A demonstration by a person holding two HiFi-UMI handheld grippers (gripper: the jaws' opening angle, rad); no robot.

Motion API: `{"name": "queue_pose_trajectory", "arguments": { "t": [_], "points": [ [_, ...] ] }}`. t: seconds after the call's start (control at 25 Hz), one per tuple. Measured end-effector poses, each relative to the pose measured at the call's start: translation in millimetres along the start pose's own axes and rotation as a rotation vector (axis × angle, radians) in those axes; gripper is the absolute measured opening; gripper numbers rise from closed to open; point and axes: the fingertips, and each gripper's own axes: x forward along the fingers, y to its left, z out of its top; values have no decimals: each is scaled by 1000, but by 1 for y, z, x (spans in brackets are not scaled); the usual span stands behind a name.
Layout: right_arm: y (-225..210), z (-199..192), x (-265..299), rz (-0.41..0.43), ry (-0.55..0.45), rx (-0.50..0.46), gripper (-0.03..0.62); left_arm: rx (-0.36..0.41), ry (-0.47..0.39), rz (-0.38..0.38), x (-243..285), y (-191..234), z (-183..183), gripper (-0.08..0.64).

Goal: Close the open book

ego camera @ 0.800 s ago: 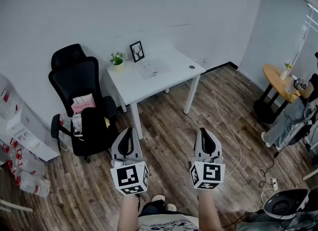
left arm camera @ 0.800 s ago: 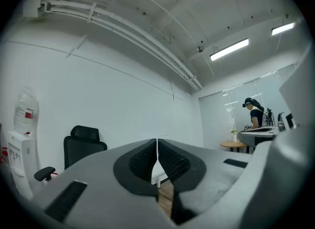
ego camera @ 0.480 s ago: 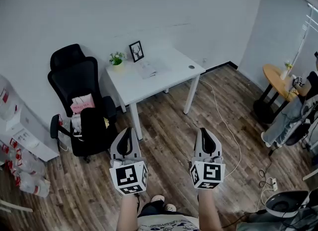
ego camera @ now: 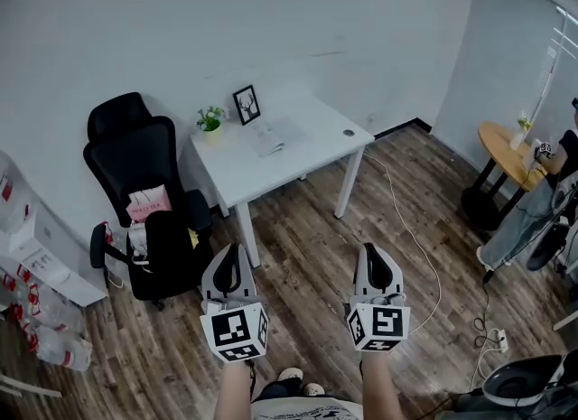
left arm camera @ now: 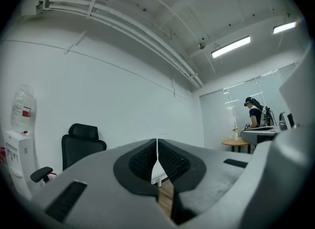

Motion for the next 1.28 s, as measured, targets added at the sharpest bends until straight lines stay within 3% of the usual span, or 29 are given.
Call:
{"name": "queue_pose_trajectory", "arguments": {
  "t": [0.72, 1.28],
  "points": [
    [-5, -33, 87, -17, 38, 6, 31, -2, 43, 32, 94, 39, -32, 28],
    [-95, -61, 262, 51, 50, 19, 31, 9, 46, 112, 265, 4, -45, 28]
  ]
}}
